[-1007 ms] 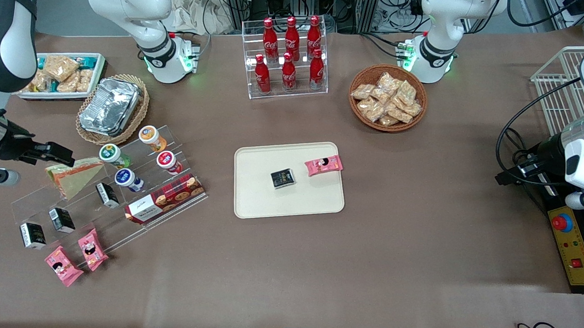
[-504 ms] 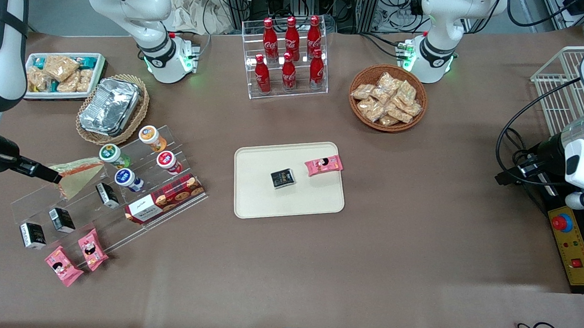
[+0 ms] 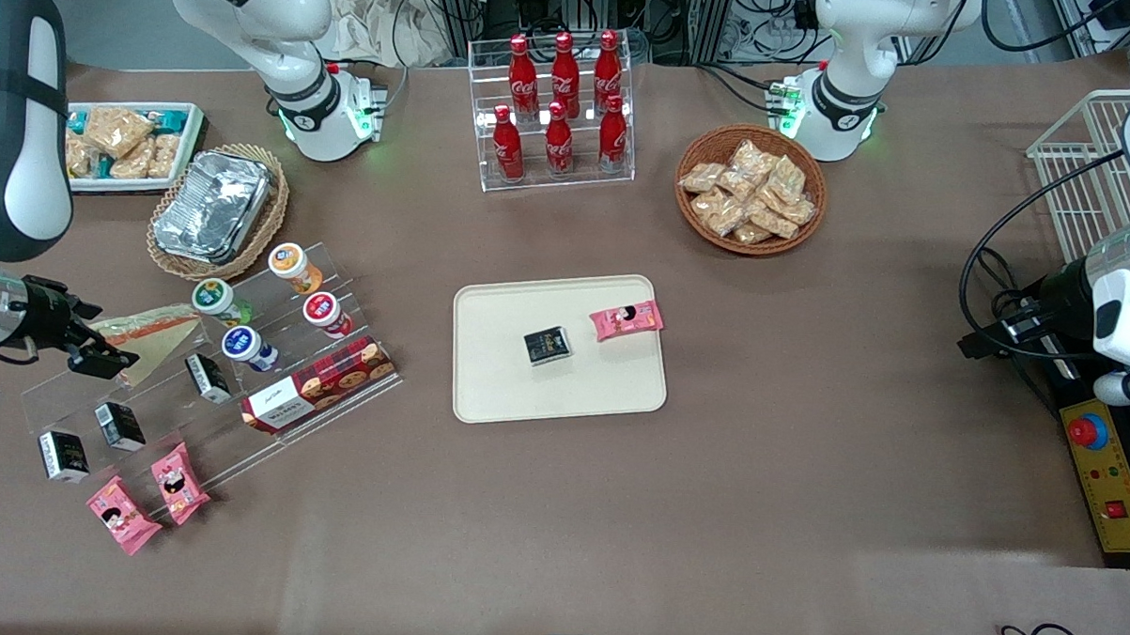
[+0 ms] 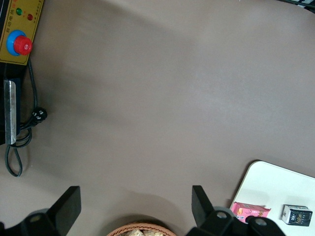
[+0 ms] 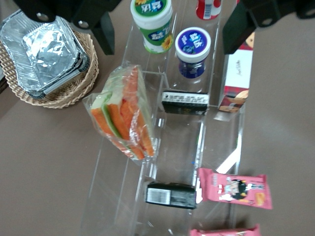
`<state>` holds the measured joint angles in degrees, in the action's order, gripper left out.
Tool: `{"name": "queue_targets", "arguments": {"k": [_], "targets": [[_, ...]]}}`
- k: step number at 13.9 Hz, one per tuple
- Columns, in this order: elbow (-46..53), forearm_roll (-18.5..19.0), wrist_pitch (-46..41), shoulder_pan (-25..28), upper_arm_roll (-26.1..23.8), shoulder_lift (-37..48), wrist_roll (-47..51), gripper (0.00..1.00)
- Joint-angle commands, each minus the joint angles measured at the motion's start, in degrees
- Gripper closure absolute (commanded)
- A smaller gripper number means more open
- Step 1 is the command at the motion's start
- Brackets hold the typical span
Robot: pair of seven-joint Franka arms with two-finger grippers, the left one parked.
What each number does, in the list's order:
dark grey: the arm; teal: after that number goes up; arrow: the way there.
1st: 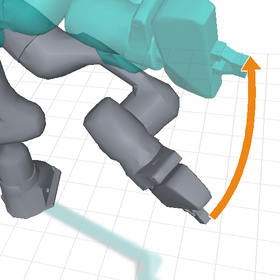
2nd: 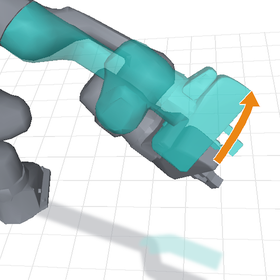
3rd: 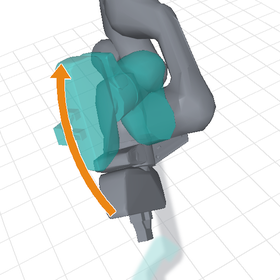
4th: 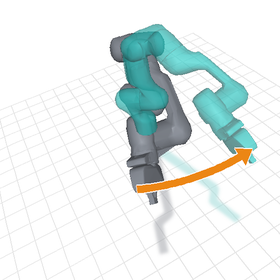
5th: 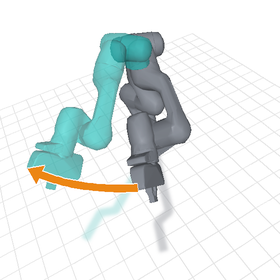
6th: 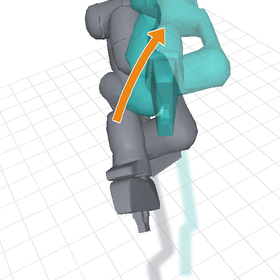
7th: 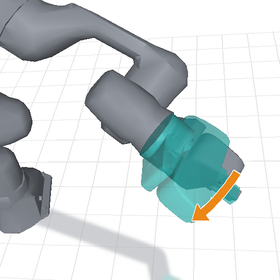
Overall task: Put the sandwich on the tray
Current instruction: 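Move the right gripper toward the wrapped sandwich on the acrylic rack, then close the right gripper on the wrapped sandwich's corner and lift it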
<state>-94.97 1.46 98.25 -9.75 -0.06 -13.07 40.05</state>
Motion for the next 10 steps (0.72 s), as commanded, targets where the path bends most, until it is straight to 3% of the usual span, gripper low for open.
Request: {"name": "queue_targets", "arguments": {"k": [1, 5, 10], "targets": [[0.0, 1.1, -1.8, -2.8, -0.2, 0.2, -0.6, 0.02], [-0.6, 1.4, -1.4, -6.0, -0.2, -0.1, -7.6, 0.02], [-2.0, 1.8, 1.4, -6.4, -0.2, -1.3, -7.9, 0.02]]}}
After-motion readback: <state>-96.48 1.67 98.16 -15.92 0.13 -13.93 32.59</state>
